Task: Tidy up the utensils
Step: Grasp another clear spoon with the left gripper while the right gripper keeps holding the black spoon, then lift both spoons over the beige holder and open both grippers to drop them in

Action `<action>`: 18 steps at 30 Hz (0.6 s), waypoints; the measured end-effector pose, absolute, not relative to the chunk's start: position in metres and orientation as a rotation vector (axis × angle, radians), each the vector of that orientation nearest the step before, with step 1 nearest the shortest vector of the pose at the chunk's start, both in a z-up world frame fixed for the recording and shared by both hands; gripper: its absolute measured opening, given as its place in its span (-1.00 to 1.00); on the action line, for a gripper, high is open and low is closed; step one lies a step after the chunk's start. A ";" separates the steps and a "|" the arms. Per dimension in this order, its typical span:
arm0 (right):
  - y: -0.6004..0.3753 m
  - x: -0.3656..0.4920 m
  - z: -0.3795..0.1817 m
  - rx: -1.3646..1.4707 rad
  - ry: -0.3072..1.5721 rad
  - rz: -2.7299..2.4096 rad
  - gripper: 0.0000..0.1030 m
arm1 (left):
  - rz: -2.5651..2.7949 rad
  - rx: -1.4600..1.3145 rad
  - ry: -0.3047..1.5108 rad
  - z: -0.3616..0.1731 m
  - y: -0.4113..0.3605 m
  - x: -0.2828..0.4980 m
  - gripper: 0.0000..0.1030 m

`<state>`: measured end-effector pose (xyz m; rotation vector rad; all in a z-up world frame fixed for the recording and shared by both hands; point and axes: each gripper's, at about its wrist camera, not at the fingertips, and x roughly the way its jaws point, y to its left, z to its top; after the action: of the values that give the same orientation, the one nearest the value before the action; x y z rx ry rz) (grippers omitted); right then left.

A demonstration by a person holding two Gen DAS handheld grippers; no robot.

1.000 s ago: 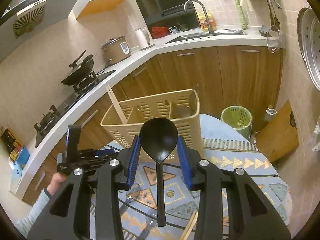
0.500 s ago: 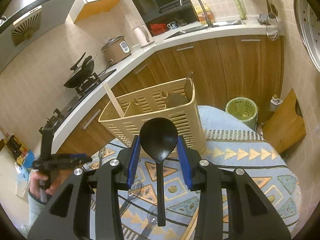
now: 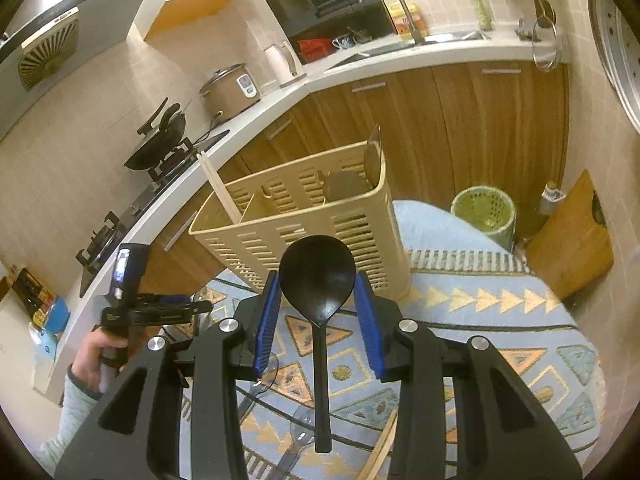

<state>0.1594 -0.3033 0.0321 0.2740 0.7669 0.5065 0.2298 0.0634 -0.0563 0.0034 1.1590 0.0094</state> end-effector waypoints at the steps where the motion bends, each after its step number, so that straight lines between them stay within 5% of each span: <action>1: -0.302 0.158 0.033 0.271 0.767 0.506 -0.33 | 0.010 -0.001 1.155 -0.057 0.064 0.232 0.14; 4: -0.301 0.156 0.033 0.257 0.764 0.505 -0.33 | 0.035 0.032 1.122 -0.054 0.062 0.228 -0.33; 18: -0.291 0.146 0.048 0.223 0.695 0.524 -0.33 | -0.208 -0.122 0.829 -0.001 0.045 0.176 -0.39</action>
<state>0.1457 -0.2914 0.0478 0.2234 0.6954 0.5241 0.1762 0.0451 -0.0007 -0.1217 0.8289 -0.2081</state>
